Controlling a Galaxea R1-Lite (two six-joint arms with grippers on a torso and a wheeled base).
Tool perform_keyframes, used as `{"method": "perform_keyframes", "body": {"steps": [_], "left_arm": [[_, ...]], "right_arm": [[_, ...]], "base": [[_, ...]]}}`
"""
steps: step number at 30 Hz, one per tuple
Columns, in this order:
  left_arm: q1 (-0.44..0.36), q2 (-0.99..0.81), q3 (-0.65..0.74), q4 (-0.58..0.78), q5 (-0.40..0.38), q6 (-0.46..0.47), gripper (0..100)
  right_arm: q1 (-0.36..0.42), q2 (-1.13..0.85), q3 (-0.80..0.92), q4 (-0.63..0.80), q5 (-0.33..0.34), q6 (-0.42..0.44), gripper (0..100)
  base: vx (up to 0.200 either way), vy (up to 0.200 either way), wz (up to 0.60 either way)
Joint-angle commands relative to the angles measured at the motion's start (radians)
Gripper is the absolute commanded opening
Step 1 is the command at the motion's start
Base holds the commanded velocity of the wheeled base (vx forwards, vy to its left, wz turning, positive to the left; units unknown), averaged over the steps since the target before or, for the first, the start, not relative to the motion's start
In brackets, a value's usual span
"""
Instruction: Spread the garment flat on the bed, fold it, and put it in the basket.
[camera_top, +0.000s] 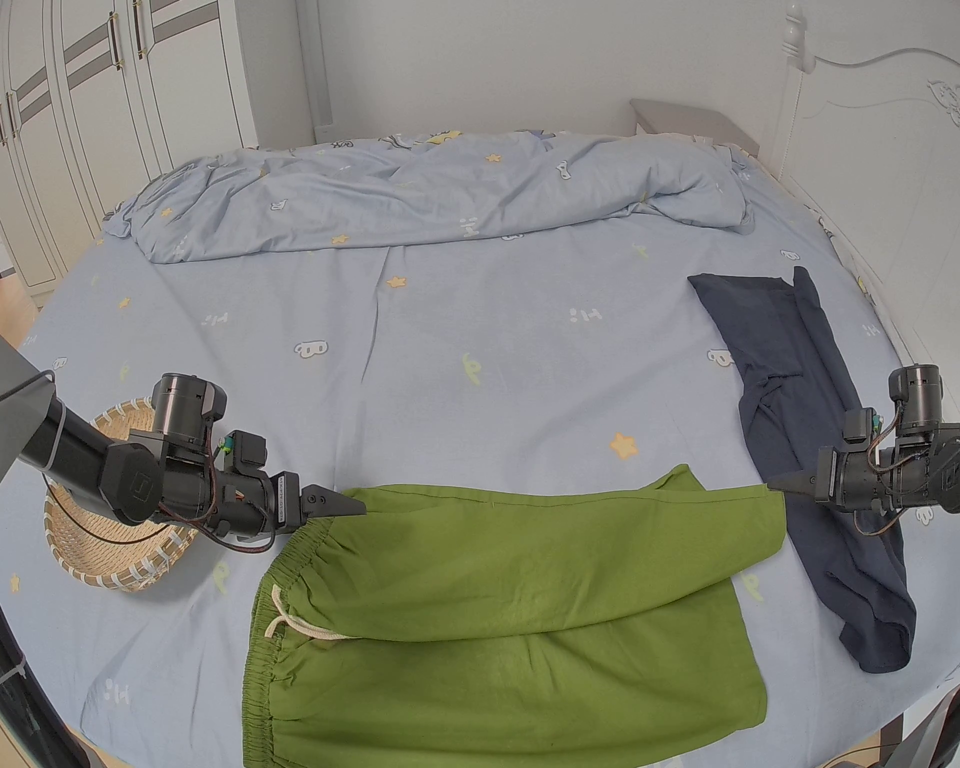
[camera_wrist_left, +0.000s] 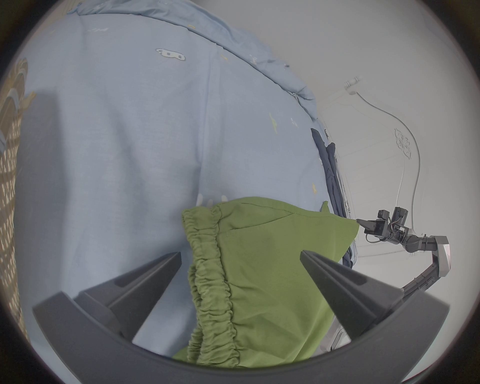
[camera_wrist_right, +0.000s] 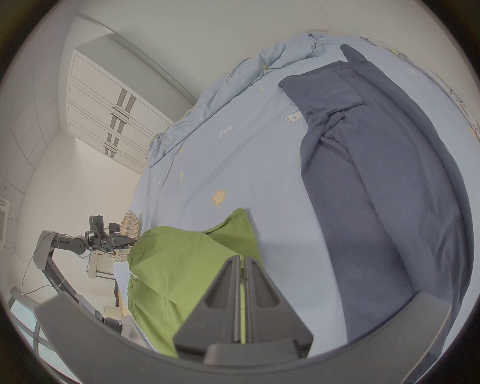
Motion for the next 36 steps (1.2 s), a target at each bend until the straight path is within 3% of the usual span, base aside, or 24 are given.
{"method": "perform_keyframes", "body": {"steps": [1, 2, 3, 18, 27, 36], "left_arm": [[0.0, -0.003, -0.001, -0.002, 0.0, -0.001, 100], [0.0, -0.003, -0.003, -0.002, 0.0, -0.001, 100], [0.0, -0.006, -0.001, -0.002, 0.0, -0.001, 0], [-0.002, -0.025, 0.007, -0.002, 0.002, 0.001, 0], [0.033, -0.134, 0.01, -0.002, 0.002, -0.011, 0], [0.098, -0.158, -0.007, -0.017, -0.003, -0.011, 0]], "right_arm": [[0.002, 0.003, 0.0, 0.0, 0.0, 0.0, 0], [0.002, 0.003, 0.0, 0.0, 0.0, 0.0, 0], [0.002, 0.003, 0.0, 0.0, 0.0, 0.0, 0], [0.002, 0.003, 0.004, -0.003, 0.0, -0.002, 0], [0.003, 0.0, -0.011, -0.002, -0.001, 0.005, 0], [0.117, 0.032, -0.295, 0.109, -0.069, 0.006, 0]], "base": [[0.0, 0.0, 0.0], [0.0, 0.0, 0.0], [0.0, 0.0, 0.0], [0.0, 0.0, 0.0], [0.0, 0.0, 0.0], [0.0, 0.0, 0.0]]}}
